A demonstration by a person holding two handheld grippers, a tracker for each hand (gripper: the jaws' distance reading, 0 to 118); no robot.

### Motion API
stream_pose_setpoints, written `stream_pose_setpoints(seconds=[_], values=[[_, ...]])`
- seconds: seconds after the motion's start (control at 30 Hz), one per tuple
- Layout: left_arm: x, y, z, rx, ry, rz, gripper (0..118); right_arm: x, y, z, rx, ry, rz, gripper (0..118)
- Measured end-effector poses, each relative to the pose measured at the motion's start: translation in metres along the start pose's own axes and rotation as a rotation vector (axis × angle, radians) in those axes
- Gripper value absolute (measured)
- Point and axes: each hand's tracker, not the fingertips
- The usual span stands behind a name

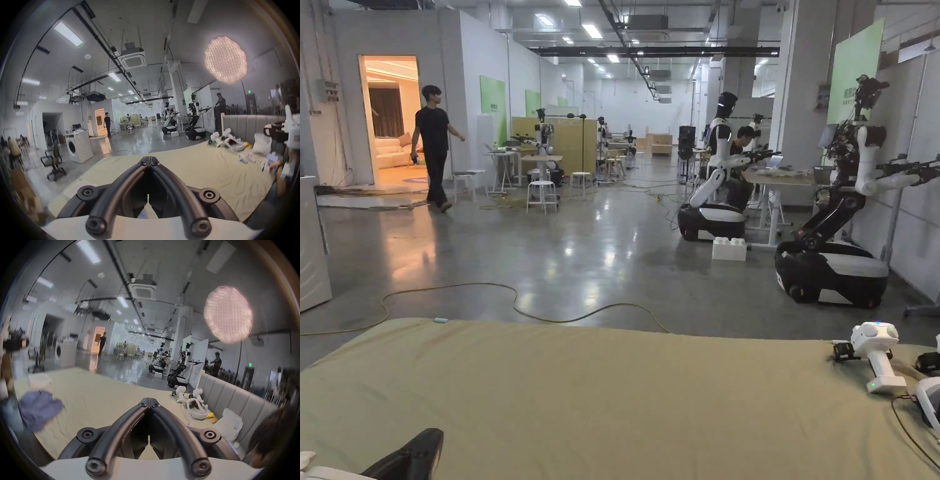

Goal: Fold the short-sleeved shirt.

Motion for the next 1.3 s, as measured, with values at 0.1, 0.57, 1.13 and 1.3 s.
stream_pose_setpoints(seconds=[0.1,0.57,1.13,1.3], values=[[0.025,-0.022,-0.003,-0.067,0.044,-0.529,0,-0.034,-0.025,-0.001,-0.063,-0.026,0.512,0],[0.074,-0.119,0.008,-0.144,-0.174,-0.979,0,-0.082,-0.094,0.005,-0.022,-0.003,1.052,0],[-0.02,-0.054,0.034,0.01,-0.091,0.321,0,-0.019,-0.019,0.027,0.015,0.068,-0.251,0],[-0.022,-0.051,0.037,0.0,-0.083,0.303,0,-0.022,-0.015,0.028,0.035,0.082,-0.253,0]])
